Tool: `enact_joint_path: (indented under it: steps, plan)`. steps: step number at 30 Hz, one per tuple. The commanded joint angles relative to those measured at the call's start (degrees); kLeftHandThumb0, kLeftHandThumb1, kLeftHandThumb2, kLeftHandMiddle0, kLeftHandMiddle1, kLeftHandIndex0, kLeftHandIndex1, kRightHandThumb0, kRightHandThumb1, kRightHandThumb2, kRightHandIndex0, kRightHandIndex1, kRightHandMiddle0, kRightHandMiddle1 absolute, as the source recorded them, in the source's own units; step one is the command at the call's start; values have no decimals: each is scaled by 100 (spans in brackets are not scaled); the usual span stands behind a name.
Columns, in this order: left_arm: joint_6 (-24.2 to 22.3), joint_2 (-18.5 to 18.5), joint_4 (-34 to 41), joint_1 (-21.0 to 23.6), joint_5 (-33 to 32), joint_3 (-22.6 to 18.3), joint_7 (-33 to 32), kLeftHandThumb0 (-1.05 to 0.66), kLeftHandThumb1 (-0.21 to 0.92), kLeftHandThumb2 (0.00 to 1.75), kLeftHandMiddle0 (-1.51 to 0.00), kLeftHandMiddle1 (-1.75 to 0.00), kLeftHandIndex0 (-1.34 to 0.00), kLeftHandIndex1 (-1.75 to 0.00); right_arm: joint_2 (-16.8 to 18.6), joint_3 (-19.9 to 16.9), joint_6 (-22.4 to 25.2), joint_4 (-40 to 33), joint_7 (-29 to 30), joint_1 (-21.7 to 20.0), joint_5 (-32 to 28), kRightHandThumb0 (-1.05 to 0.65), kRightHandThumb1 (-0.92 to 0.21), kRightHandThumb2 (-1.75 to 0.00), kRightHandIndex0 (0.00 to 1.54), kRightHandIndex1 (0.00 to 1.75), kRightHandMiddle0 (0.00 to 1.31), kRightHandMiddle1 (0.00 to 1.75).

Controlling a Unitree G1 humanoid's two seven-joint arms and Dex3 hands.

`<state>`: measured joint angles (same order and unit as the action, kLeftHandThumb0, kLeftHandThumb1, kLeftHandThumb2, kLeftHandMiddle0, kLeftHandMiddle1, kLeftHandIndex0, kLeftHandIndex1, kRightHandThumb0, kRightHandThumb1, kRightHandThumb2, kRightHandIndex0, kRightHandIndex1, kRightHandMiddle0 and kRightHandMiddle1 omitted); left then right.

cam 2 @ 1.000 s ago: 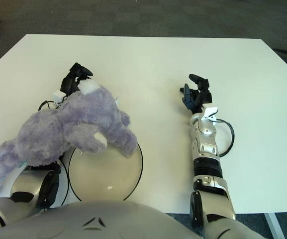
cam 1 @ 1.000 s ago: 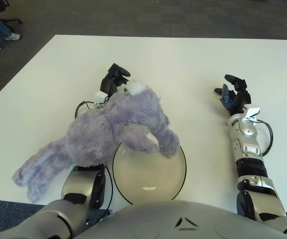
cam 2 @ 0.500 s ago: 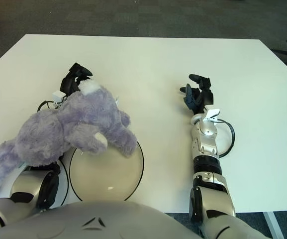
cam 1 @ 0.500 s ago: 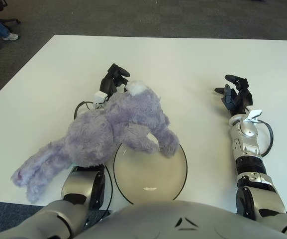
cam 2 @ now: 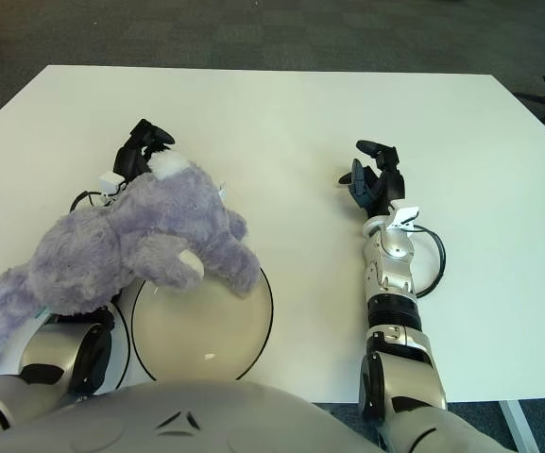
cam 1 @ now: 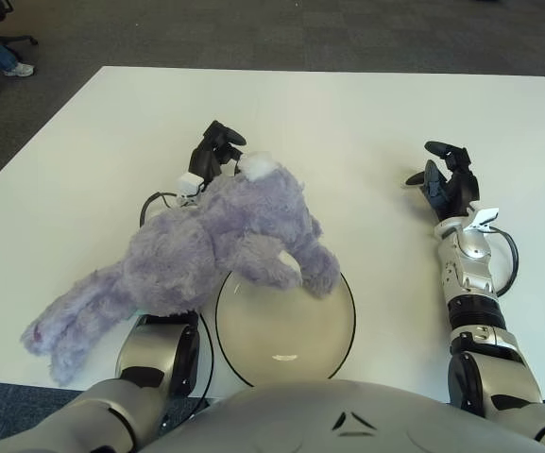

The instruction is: Put the doll into the plate.

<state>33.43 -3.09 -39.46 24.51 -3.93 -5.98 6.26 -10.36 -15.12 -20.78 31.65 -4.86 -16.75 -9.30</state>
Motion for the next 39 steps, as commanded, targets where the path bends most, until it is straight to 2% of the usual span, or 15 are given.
enact_joint_path:
  steps: [1,10,16,21,24,27,32,35,39]
  plan:
    - [-23,-53,-202,-385,101,7,-49,-1,32,132,-50,-175,-48,-175,163,-29,156,316,-75,261,-139,-60,-84,-60,55,173,0,116]
    - [73,-58,-161,-418,127,6,-75,-1,32,132,-50,-175,-49,-175,166,-1,454,86,2,328,-117,-58,-79,-67,65,175,0,118]
    - [535,-66,-241,-422,78,6,68,-1,31,134,-51,-175,-49,-175,186,-19,535,30,40,309,-136,-55,-78,-69,64,175,0,117]
    - [1275,-86,-476,-382,193,27,37,-1,31,134,-51,-175,-50,-175,209,-44,755,-96,138,301,-156,-55,-78,-71,61,175,0,116]
    - [1910,-169,-717,-329,450,83,-82,-1,31,133,-50,-175,-49,-175,216,-75,787,-110,204,263,-153,-54,-78,-72,59,175,0,118]
    - [2320,-226,-940,-261,599,106,-139,-1,28,136,-63,-175,-44,-171,234,-95,770,-81,233,229,-153,-53,-77,-73,59,175,0,123]
    - [3086,-275,-1316,-141,800,146,-200,-1,26,139,-69,-175,-44,-168,255,-95,899,-182,362,242,-112,-53,-76,-75,54,172,0,117]
    - [3714,-285,-1451,-109,1166,157,-413,-1,26,138,-69,-175,-43,-168,249,-67,942,-253,445,276,-47,-53,-75,-76,52,168,0,116]
    - [4223,-362,-1567,-76,1718,124,-747,-1,26,138,-68,-175,-43,-168,236,-39,1025,-327,532,278,4,-53,-75,-76,48,158,0,116]
